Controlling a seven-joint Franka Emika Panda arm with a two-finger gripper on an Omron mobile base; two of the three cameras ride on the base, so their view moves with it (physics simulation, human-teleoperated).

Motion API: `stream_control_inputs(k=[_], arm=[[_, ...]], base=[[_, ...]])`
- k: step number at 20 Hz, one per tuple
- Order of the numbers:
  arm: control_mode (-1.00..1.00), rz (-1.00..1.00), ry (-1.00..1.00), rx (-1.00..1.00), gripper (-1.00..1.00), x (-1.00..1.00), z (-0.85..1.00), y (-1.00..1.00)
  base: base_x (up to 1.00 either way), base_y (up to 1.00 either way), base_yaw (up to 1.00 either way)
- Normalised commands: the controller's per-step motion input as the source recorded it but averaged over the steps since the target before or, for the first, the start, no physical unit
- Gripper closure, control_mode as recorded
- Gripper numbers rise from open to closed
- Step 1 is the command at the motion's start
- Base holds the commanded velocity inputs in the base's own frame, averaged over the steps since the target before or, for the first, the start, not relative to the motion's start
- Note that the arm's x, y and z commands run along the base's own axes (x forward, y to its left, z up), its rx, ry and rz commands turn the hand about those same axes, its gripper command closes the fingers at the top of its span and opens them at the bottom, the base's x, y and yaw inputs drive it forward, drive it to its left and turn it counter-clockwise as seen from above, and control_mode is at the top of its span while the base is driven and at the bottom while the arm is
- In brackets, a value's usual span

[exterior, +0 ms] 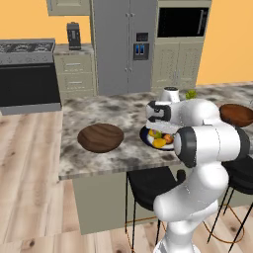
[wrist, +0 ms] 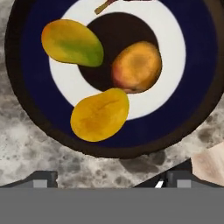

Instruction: Take the fruits from the plate on the dining counter and place two fruits in each bowl.

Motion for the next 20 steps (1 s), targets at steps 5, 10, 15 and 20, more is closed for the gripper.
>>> stream_control_inputs(k=[5, 10, 15, 20], arm=[[-1.0, 0.0, 0.02, 0.0, -1.0, 0.51, -0.45, 0.0], [-1.0, 0.0, 0.0, 0.02, -1.0, 0.38, -0.54, -0.01], [-1.0, -0.02, 0.0, 0.0, -1.0, 0.0, -0.38, 0.0], [-1.0, -0.02, 0.0, 0.0, -1.0, -0.04, -0.19, 0.0]], base=[[0.0, 0.0, 0.0], [0.0, 0.0, 0.0], [0.0, 0.0, 0.0], [0.0, 0.0, 0.0]])
